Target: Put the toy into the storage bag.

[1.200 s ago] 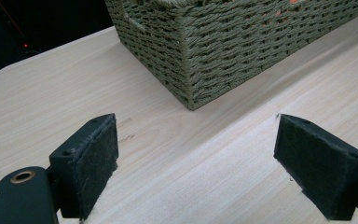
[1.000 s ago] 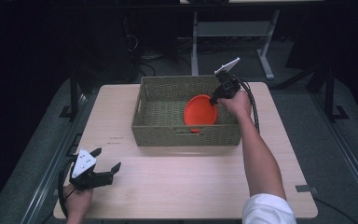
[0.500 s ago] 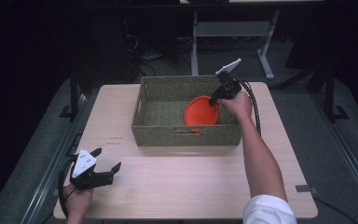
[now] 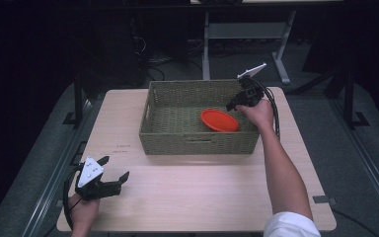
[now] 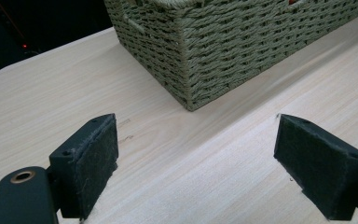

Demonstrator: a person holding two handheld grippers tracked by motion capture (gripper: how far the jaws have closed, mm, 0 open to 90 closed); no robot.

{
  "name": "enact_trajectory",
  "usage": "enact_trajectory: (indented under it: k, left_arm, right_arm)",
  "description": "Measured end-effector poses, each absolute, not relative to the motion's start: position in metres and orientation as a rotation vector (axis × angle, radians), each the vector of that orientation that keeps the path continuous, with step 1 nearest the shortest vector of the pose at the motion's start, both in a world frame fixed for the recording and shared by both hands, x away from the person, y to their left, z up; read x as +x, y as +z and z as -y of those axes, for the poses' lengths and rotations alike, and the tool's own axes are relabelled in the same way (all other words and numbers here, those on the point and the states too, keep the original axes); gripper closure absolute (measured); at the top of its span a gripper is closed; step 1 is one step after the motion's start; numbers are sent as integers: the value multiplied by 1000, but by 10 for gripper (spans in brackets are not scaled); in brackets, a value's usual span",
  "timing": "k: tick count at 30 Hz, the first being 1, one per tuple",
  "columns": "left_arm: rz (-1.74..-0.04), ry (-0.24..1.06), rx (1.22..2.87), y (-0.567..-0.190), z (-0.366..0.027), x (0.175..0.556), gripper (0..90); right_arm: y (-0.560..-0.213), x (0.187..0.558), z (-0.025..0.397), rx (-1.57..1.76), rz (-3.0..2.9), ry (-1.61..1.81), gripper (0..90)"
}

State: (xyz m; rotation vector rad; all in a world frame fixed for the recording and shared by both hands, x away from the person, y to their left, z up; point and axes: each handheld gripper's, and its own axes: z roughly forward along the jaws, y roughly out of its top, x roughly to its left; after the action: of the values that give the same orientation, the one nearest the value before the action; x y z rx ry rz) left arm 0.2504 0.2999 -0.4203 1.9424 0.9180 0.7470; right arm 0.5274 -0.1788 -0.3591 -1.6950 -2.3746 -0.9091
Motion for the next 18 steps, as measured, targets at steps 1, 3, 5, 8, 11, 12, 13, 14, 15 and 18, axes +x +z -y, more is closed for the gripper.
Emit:
enact_trajectory:
  k: [1,3,5,8,11,12,13,14,15,18]
  left_arm:
    - [-918,747,1942,-420,-300,250,130]
    - [-916,748,1939,-420,-299,250,130]
    - [-911,750,1947,-420,-299,250,130]
    - [-914,749,1936,-421,-299,250,130]
    - [-918,747,1937,-421,-299,251,130]
    - [-914,750,1940,-420,-299,251,130]
    - [-914,750,1940,-420,-299,251,130]
    - [-913,753,1941,-421,-299,251,130]
    - [-914,751,1943,-421,-298,251,130]
    - [-912,750,1950,-420,-298,251,130]
  right_arm:
    - [-359,527,179,-1695,2375,-909,570]
    - [-356,524,182,-1675,2374,-950,547]
    - [-353,520,185,-1652,2368,-1001,530]
    - [-348,515,189,-1615,2355,-1045,501]
    - [-340,509,191,-1578,2352,-1084,467]
    - [-337,507,192,-1559,2348,-1103,462]
    - [-337,507,192,-1559,2348,-1103,462]
    - [-335,505,192,-1546,2346,-1114,454]
    - [-333,503,192,-1534,2346,-1125,442]
    - [-328,499,191,-1506,2352,-1141,410]
